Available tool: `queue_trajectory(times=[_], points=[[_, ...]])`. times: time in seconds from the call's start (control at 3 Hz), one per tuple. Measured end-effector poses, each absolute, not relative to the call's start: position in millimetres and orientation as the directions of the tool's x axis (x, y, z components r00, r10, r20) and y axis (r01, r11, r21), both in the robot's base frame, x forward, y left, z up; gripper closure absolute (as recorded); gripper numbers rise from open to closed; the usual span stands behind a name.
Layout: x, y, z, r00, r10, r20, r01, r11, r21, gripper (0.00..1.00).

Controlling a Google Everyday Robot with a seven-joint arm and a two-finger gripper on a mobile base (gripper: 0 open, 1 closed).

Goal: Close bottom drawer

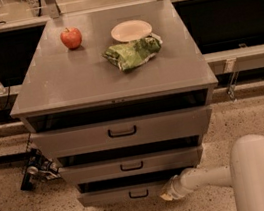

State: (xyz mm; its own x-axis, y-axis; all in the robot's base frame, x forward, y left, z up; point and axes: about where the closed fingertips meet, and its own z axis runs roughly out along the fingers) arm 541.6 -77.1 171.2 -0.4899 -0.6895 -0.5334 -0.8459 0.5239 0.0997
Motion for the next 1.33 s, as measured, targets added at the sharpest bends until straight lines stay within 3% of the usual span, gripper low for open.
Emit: queue_trajectory(times=[1.33], points=[[559,-88,178,-0.462,-0.702,-0.542,-0.847,0.53,0.036,1.0]])
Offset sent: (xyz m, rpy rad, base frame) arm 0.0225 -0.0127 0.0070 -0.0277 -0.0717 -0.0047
